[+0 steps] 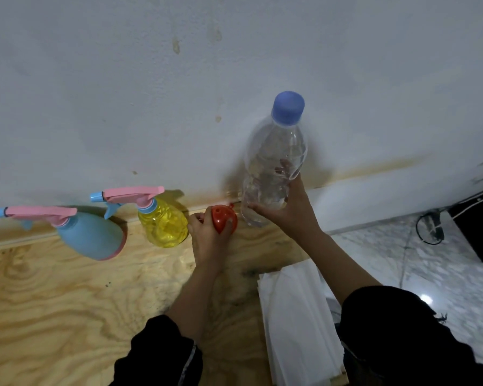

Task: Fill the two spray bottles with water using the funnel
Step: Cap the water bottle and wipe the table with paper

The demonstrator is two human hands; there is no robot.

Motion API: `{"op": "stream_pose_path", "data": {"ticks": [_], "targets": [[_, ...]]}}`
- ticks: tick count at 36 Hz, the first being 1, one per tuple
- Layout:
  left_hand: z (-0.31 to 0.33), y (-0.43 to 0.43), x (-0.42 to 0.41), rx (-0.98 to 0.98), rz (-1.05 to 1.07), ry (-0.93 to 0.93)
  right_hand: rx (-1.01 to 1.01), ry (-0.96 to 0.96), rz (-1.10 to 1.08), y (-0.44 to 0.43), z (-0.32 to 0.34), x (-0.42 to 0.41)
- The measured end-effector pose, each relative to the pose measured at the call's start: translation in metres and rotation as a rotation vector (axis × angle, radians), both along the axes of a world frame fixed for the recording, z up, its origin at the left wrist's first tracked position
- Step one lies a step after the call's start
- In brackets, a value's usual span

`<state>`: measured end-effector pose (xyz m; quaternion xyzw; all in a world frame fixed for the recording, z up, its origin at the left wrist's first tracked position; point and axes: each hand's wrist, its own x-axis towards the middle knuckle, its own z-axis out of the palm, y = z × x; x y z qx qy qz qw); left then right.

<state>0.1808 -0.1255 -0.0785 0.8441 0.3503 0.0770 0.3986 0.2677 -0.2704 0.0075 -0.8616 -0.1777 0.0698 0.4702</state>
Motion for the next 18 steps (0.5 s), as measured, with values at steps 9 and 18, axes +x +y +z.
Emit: {"op": "stream_pose_path", "data": {"ticks": [9, 18], "targets": [[0.001, 0.006, 0.001, -0.070, -0.065, 0.030, 0.040, 0.020, 0.047, -0.003, 0.008, 0.001], [0.014, -0.036, -0.038, -0.138, 0.013, -0.151, -0.049, 0.162, -0.038, -0.062, 0.004, -0.026]]}}
